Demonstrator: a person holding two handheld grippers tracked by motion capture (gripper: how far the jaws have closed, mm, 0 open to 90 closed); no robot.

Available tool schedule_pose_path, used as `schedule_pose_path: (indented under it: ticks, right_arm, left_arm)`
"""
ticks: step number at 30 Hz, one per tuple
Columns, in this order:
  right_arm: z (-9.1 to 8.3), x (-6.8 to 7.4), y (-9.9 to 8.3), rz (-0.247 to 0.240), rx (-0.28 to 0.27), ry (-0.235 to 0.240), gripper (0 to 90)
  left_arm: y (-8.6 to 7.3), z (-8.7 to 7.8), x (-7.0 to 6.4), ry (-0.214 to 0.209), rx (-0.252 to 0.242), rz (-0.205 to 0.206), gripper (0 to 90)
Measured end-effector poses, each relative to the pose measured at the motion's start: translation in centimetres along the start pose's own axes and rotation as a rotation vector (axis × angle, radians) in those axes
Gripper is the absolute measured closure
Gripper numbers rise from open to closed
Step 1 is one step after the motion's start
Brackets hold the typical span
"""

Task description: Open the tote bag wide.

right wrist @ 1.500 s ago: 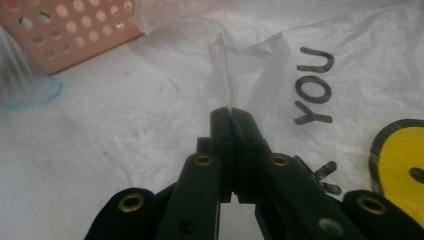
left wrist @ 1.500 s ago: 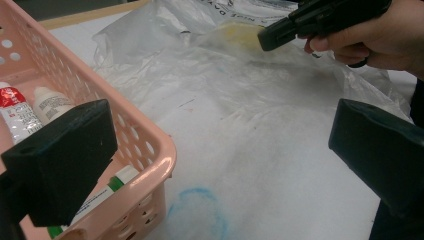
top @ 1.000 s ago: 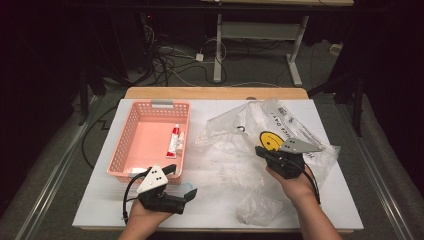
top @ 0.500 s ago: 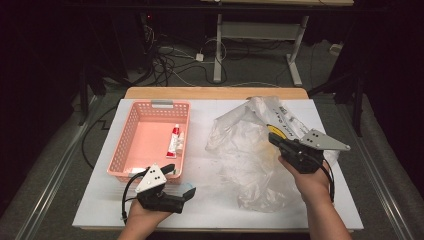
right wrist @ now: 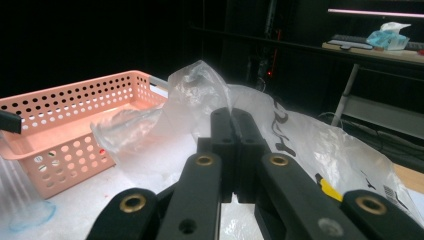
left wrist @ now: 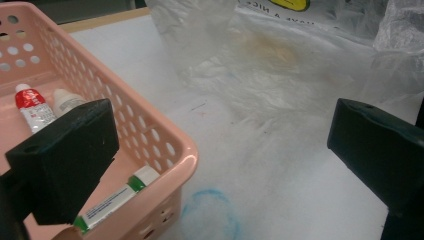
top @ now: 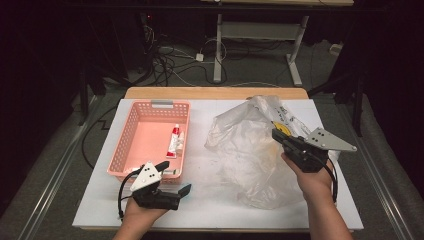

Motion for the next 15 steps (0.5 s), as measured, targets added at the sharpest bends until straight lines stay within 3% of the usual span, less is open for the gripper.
schedule_pose_path:
  ticks: [8,15]
  right_arm:
    - [0.0,-0.2,0.1,0.007,-0.006,0.005,90.0]
    - [0.4,-0.2,-0.1,-0.004,0.002,0.010,90.0]
  left_arm:
    - [-0.1,-1.1,2.1,0.036,0.001,-0.047,0.0]
    - [-0.7,-2.5,4.8,0.102,0.024,-0.123,0.0]
Point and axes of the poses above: each handheld gripper's, and its own axes: z roughly forward along the jaws, y roughly out of its top, x roughly to its left, the point moved 4 cm from there along z, roughly forward along the jaws, and after that the axes turned 14 degrees about x, right-handed, at the moved point
